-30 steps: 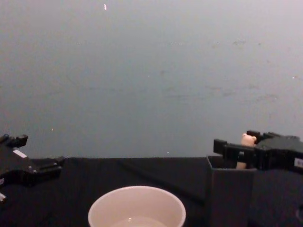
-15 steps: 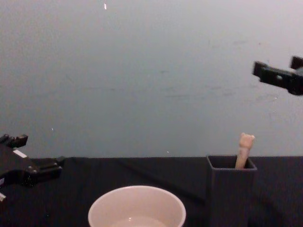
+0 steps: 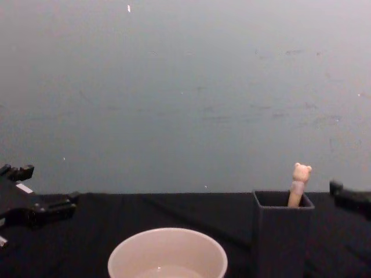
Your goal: Pick up the stirring spoon with one hand, stir inside the cup, then place it back in its original position.
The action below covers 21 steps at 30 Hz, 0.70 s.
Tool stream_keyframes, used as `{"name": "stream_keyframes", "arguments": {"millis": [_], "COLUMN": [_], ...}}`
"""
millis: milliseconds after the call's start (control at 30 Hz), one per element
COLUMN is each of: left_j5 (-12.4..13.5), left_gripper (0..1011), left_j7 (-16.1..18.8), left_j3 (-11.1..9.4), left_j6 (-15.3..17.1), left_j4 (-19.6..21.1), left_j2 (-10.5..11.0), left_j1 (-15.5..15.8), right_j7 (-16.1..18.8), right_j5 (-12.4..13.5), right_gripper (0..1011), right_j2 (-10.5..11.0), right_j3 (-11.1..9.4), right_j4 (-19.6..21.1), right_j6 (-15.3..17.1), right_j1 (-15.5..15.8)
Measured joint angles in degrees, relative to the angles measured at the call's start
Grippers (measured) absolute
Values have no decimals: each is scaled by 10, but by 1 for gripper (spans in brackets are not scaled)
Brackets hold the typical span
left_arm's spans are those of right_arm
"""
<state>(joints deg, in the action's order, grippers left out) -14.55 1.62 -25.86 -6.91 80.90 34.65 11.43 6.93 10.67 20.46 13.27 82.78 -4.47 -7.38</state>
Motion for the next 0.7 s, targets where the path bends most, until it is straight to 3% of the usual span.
{"name": "stream_keyframes", "arguments": {"millis": [267,700], "left_j5": [0,0], "left_gripper": [1001,1001], "left_j7": [0,0], "left_j3": [0,0], "left_j6": [0,0], "left_j4": [0,0], "left_j2": [0,0], "left_j1": [0,0], "right_j7": [8,8], "right_j5": [-9,-9], "right_gripper": [1002,1002], "right_j2": [-10,-9], "right_j3": [-2,-1], "right_j4": [-28,-25], "right_j6": [13,13], "right_j1": [4,4]}}
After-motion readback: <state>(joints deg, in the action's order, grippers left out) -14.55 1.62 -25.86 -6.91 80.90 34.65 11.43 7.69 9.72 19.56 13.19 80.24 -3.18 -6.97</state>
